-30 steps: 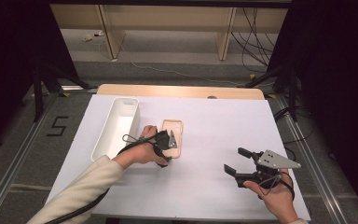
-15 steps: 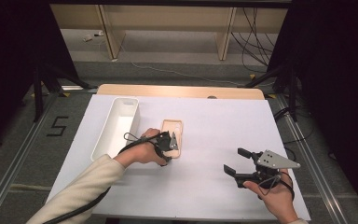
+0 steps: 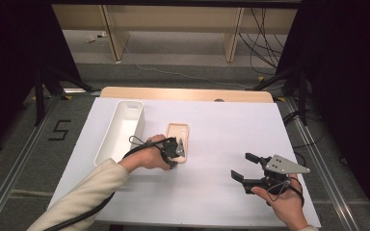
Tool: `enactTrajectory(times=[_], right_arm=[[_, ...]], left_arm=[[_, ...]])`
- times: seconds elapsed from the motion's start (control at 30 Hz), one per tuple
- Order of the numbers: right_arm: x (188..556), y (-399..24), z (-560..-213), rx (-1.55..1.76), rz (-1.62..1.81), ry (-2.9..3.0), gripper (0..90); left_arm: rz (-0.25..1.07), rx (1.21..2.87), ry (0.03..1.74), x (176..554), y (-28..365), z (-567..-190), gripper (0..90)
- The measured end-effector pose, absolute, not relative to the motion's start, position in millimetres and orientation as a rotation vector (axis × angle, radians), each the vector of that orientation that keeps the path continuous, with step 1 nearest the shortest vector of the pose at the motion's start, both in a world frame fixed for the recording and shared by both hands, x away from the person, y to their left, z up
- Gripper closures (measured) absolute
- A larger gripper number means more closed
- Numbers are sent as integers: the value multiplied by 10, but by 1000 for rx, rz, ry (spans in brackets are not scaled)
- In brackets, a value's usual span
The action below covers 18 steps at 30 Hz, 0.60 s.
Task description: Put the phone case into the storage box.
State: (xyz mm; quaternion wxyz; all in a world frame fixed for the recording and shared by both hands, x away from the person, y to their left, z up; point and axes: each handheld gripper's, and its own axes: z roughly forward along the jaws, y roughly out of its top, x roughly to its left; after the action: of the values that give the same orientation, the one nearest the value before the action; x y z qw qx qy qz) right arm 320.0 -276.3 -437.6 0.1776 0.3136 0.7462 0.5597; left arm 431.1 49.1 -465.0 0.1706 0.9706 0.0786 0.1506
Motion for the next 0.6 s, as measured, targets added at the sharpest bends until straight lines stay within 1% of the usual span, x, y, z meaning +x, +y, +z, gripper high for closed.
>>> enactTrajectory(times=[0.03, 0.4, 0.6], right_arm=[[3191, -2776, -4366, 894, 1555, 2123, 180], [3192, -2772, -4368, 891, 1560, 2121, 180], [3192, -2770, -4370, 890, 1564, 2123, 181]], left_arm=[[411, 2760, 225, 4304, 489, -4651, 646], [391, 2791, 143, 4306, 463, -4641, 719], [385, 2804, 120, 4303, 448, -4641, 739]])
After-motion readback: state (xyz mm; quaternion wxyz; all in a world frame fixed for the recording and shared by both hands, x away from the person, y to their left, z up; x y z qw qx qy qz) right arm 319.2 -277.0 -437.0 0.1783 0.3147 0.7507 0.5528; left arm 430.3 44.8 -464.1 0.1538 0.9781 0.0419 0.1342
